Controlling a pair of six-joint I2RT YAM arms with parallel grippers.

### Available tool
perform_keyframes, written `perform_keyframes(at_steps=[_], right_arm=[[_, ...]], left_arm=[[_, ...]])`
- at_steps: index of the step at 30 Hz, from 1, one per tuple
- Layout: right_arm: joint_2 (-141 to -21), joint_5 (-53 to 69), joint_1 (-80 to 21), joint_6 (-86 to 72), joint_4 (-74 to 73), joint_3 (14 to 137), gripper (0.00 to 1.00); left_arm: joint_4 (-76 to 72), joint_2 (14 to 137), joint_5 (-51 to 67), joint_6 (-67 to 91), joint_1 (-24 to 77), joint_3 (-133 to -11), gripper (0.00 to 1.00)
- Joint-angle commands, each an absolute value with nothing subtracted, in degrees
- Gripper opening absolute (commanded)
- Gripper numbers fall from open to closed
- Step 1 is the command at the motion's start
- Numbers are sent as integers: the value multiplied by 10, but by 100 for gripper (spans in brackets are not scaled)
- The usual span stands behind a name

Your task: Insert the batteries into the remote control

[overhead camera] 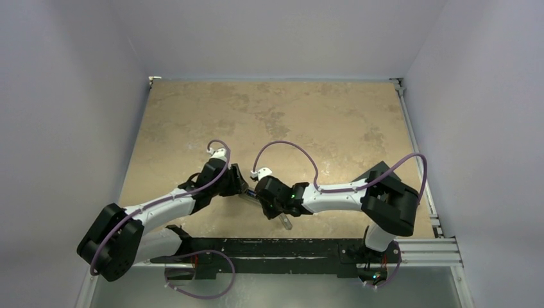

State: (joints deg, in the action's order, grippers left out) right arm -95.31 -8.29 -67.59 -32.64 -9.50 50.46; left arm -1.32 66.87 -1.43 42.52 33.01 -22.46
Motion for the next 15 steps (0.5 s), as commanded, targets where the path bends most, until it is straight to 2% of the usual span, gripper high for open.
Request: perform_keyframes(at_steps=[1,15], right_arm=[[-955,-144,-676,-330,-127,520,0],[-970,-194,-658,-305,-153,549,0]], left_arm=[[-38,650,-3,435,327,-211,50],[-17,588,31,471,327,-179,54]])
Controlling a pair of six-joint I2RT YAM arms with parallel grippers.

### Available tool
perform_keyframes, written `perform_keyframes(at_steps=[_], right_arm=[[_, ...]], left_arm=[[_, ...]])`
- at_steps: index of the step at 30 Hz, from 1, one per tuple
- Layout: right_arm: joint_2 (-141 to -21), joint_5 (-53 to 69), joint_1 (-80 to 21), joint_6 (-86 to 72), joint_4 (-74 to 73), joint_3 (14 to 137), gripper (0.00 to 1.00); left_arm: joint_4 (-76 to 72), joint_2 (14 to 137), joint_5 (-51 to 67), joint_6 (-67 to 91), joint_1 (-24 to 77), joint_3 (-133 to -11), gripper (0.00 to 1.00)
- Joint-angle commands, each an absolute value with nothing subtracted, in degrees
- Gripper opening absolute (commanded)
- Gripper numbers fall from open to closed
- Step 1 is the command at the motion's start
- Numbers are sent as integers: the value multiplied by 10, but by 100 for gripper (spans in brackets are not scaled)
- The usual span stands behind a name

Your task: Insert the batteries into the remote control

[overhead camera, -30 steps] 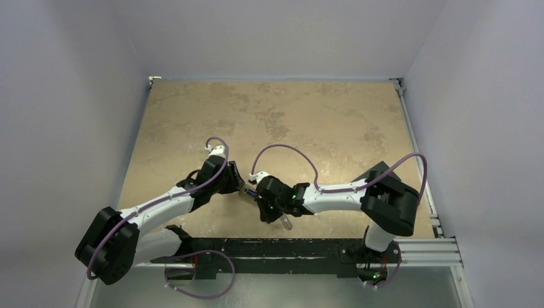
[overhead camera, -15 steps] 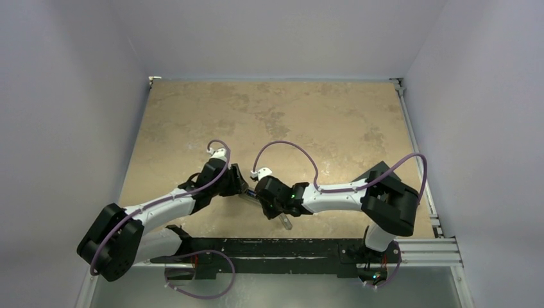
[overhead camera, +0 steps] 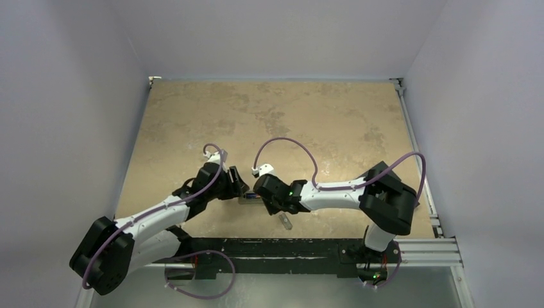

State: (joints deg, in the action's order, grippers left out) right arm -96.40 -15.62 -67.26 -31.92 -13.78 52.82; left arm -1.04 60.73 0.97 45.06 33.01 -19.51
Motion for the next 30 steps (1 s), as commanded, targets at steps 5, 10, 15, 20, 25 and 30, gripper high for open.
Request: perform_keyframes(at_steps=[5,10,15,20,25,30], right_arm=[[-964,-193,-657,-296,-161,558,0],[-940,-177,-657,-289,-177,566,1],[-910,-159,-657,-290,-180,575,12],[-900,-147,-655,-291,-183,597,20],[-904,-123,-646,-301,-175,611,27],[-913,-102,-629,-310,-162,613,32]], left_arm=[[-4,569,50,486,327,-168,54],[36,542,53,493,327,-166,55],[25,527,72,510,327,-158,55],[9,528,90,525,327,-142,53],[9,521,83,526,327,-137,46],[-1,523,81,525,327,-134,43]])
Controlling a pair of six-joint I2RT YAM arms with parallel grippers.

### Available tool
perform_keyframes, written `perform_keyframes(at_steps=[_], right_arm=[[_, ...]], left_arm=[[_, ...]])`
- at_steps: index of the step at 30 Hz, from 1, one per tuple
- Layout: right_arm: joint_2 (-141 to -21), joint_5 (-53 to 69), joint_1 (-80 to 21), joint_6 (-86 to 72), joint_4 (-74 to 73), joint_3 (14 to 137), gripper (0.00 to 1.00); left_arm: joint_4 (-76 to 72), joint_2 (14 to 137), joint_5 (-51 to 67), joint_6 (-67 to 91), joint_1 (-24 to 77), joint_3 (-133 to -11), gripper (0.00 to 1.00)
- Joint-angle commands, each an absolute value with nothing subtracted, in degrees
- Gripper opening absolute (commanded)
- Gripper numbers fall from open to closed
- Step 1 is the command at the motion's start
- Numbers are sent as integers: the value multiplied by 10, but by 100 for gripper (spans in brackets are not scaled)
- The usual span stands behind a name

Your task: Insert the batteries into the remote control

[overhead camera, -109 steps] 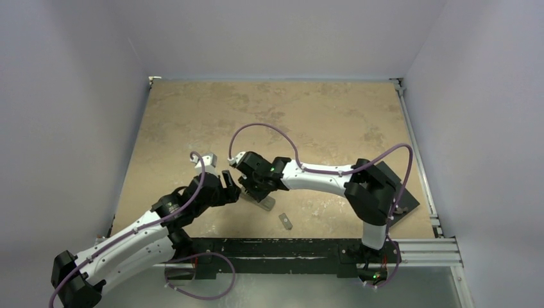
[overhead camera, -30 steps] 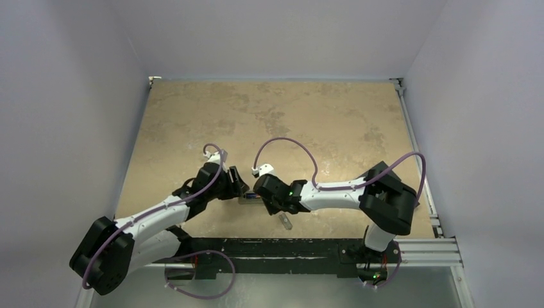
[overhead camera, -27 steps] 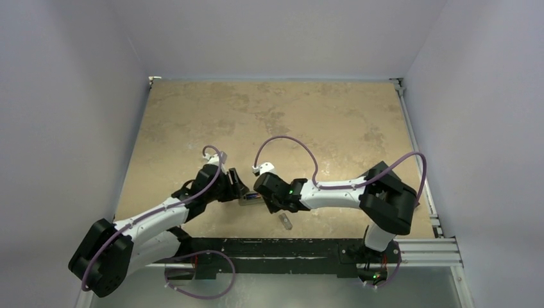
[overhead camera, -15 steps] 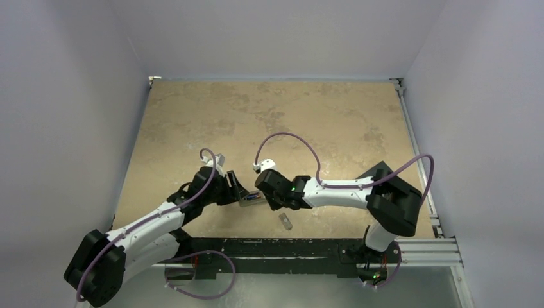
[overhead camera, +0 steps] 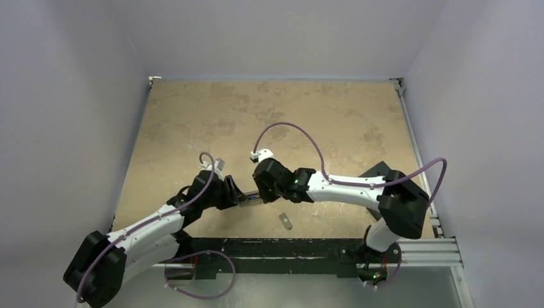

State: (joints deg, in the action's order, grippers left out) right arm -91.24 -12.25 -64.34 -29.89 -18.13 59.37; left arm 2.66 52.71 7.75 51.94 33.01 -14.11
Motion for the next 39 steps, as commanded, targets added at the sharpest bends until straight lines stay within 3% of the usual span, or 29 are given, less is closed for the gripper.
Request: perform_keyframes(at_steps=[1,27,39], right_arm=[[-914,-96,-626,-311,-158,613,32],[-950,-24,-587,-330,-114,602,31],[-968,-18,-585,-334,-104,596,30]], left_arm=[[-11,524,82,525,327,-134,42],[-25,542,79,516,327,-131,24],[-25,541,79,516,327,-130,23]])
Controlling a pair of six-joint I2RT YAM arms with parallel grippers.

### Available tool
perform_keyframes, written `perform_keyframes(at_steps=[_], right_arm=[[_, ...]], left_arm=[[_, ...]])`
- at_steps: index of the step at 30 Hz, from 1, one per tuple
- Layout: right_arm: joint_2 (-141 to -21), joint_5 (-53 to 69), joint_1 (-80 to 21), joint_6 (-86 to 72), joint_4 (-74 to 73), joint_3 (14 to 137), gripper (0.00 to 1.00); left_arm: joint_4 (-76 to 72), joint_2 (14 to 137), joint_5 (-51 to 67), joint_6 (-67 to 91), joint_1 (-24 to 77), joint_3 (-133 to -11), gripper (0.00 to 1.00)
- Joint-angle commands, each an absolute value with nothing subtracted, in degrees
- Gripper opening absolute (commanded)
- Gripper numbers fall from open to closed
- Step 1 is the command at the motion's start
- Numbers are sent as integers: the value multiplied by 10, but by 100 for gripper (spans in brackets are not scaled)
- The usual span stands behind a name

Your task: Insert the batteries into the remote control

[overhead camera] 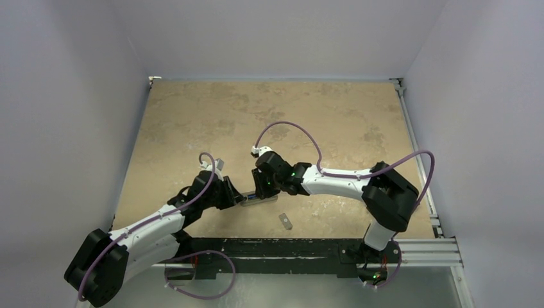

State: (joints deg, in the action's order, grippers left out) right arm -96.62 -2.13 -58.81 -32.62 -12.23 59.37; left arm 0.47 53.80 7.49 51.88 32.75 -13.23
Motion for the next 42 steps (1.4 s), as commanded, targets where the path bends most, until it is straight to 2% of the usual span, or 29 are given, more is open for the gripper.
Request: perform_keyframes(at_steps=[1,24,42], right_arm=[[-970,-19,-585,-334,-104,595,30],[-974,-1,-584,-337,-87,583,26],[-994,14,-585,-337,-83,583,18]], left_arm=[[-25,541,79,516,327,-130,23],[-25,540,79,517,327,-131,22],[-24,538,78,516,327,-133,22]])
